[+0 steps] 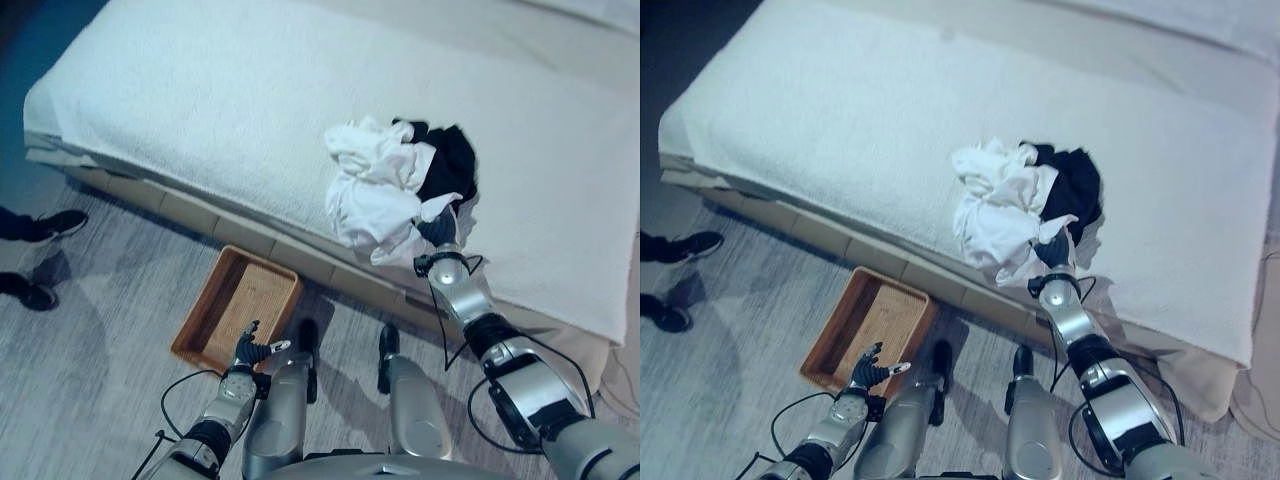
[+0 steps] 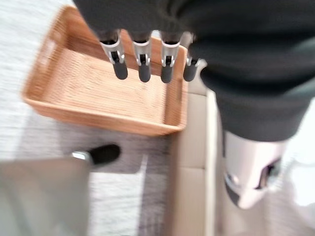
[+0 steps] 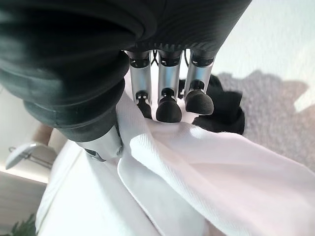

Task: Pick up clothes into the bucket

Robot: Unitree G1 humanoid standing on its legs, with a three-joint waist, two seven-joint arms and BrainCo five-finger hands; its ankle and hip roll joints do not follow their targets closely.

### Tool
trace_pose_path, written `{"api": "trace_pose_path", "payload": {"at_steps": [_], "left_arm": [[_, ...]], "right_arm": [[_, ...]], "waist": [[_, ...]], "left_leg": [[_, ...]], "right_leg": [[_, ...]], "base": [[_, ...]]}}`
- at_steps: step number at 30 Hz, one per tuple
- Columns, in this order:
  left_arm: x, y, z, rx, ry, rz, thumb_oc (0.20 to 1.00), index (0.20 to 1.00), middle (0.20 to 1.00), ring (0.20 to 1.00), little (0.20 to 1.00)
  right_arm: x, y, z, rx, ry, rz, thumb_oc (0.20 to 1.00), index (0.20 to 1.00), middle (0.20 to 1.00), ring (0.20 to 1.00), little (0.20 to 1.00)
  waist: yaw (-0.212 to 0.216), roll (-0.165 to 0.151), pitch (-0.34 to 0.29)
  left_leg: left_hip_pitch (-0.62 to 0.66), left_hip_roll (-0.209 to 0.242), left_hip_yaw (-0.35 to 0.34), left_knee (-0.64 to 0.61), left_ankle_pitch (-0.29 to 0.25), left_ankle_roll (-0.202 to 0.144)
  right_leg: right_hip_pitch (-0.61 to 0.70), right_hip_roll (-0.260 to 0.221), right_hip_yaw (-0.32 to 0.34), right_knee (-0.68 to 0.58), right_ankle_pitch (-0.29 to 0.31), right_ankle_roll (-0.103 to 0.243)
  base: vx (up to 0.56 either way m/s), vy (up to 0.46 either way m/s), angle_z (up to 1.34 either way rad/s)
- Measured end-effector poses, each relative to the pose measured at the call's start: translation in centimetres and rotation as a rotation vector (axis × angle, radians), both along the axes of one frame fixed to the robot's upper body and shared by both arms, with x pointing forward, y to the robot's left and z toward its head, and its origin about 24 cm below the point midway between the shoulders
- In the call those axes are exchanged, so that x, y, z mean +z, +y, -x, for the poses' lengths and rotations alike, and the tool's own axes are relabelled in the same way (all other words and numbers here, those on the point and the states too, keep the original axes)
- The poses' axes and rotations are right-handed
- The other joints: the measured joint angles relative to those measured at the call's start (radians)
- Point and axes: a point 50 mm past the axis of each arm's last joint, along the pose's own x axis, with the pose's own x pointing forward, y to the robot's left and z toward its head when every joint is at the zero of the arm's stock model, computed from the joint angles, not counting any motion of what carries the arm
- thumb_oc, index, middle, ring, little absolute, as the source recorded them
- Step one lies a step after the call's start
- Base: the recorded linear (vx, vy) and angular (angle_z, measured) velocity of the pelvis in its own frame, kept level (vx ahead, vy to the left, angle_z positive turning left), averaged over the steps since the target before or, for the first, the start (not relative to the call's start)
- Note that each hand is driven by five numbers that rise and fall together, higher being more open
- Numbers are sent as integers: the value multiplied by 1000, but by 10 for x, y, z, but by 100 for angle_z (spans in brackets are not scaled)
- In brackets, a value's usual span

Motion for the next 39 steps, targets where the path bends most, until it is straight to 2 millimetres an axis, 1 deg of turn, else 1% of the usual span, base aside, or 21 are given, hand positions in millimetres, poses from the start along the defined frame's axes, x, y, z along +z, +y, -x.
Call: {"api": "trace_pose_path", "payload": {"at_steps": [1,2,3,4,7,9,12,13,15,17,18,20,21,23,26,28,32,33,34,35,39], "left_arm": [[1,-1,0,-5,-5,6,1000,1000,1000,1000,1000],[2,-3,-2,-14,-11,12,1000,1000,1000,1000,1000],[5,-4,-4,-24,-23,14,1000,1000,1000,1000,1000],[12,-5,-7,-51,-67,11,1000,1000,1000,1000,1000],[28,-3,-19,-86,-143,8,1000,1000,1000,1000,1000],[35,1,-22,-100,-180,-3,1000,1000,1000,1000,1000],[52,2,-30,-139,-251,3,1000,1000,1000,1000,1000],[55,2,-32,-145,-263,4,1000,1000,1000,1000,1000],[66,3,-39,-144,-314,11,1000,1000,1000,1000,1000],[78,2,-45,-180,-361,-10,1000,1000,1000,1000,1000],[82,1,-48,-194,-378,-20,1000,1000,1000,1000,1000],[98,-5,-57,-228,-446,-31,1000,1000,1000,1000,1000],[103,-8,-61,-246,-466,-43,1000,1000,1000,1000,1000],[123,-15,-70,-287,-543,-43,1000,1000,1000,1000,1000],[140,-22,-77,-366,-609,-79,1000,1000,1000,1000,1000],[154,-30,-79,-438,-660,-90,1000,1000,1000,1000,1000],[159,-50,-83,-559,-670,-103,1000,1000,1000,1000,1000],[162,-60,-82,-610,-677,-90,1000,1000,1000,1000,1000],[163,-63,-81,-622,-683,-81,1000,1000,1000,1000,1000],[163,-71,-81,-637,-683,-53,1000,1000,1000,1000,1000],[167,-93,-82,-724,-686,-13,1000,1000,1000,1000,1000]], "right_arm": [[-4,-1,4,7,13,-1,200,200,200,200,200],[-12,-5,10,12,41,3,200,200,200,200,200],[-13,-7,14,20,45,8,200,200,200,200,200],[-16,-12,24,46,48,18,200,200,200,200,200],[-17,-17,32,84,53,27,200,200,200,200,200],[-12,-18,34,113,38,36,200,200,200,200,200],[8,-24,35,143,-33,23,200,200,200,200,200],[10,-24,35,144,-39,18,200,200,200,200,200],[21,-18,34,184,-79,-18,200,200,200,200,200],[36,-11,33,238,-131,-69,200,200,200,200,200],[39,-9,33,252,-146,-86,200,200,200,200,200],[49,-5,33,293,-186,-135,200,200,200,200,200],[52,-4,34,310,-190,-145,200,200,200,200,200],[61,-5,35,360,-204,-161,200,200,200,200,200],[68,-2,36,413,-215,-185,200,200,200,200,200],[74,0,37,455,-223,-212,200,200,200,200,200],[82,13,32,539,-222,-231,200,200,200,200,200],[87,19,29,580,-221,-232,200,200,200,200,200],[88,20,28,590,-225,-238,200,200,200,200,200],[92,24,27,615,-229,-276,200,200,200,200,200],[100,42,29,717,-231,-323,200,200,200,200,200]], "waist": [[0,-2,-9],[-4,-2,-34],[-4,-2,-39],[6,-3,-46],[-9,-8,-74],[-28,-8,-113],[-29,-7,-140],[-32,-7,-152],[-49,-7,-180],[-52,-6,-190],[-54,-5,-201],[-54,-3,-230],[-52,-3,-231],[-52,-3,-241],[-54,0,-255],[-52,-1,-259],[-56,1,-263],[-57,1,-263],[-56,1,-263],[-55,1,-263],[-56,1,-263]], "left_leg": [[17,2,2,-9,-2,-2],[34,5,2,-19,-3,-5],[48,8,4,-29,-3,-5],[86,14,2,-48,-3,-4],[147,22,7,-80,-3,-5],[168,28,8,-99,-3,-6],[235,36,27,-125,-3,-6],[242,38,28,-130,-3,-7],[273,44,30,-152,-4,-7],[303,46,32,-161,-4,-7],[307,48,32,-163,-5,-9],[313,51,33,-174,-6,-10],[324,51,33,-178,-5,-11],[342,51,33,-184,-5,-11],[343,53,34,-191,-5,-11],[343,52,34,-193,-3,-14],[345,54,35,-200,2,-20],[345,54,35,-200,2,-20],[345,54,35,-200,2,-20],[346,54,34,-200,2,-20],[347,54,32,-199,2,-20]], "right_leg": [[16,1,0,-10,0,0],[36,6,-1,-28,0,0],[51,11,-1,-41,3,2],[102,20,-8,-77,18,6],[163,28,-8,-121,22,6],[193,32,-10,-152,26,9],[268,42,-8,-211,45,12],[277,42,-8,-219,45,12],[307,51,-8,-245,51,13],[341,54,-6,-268,55,10],[345,53,-4,-272,54,10],[351,57,-4,-279,55,9],[365,59,-4,-286,59,9],[388,60,-5,-307,65,10],[394,62,-4,-319,71,7],[401,65,-5,-338,83,8],[403,67,-5,-352,95,7],[404,67,-5,-353,96,7],[403,67,-5,-352,96,7],[405,67,-6,-353,96,7],[407,68,-7,-353,96,6]], "base": [[109,-89,-15],[85,-66,-8],[98,-69,-3],[39,-29,-3],[67,-57,-5],[72,-46,0],[72,-30,-13],[75,-27,-7],[75,-29,-3],[59,-23,-4],[75,-28,-2],[49,-20,0],[30,-16,1],[38,-21,1],[0,0,0],[0,0,0],[8,5,-5],[0,0,0],[0,0,0],[0,0,0],[0,0,0]]}}
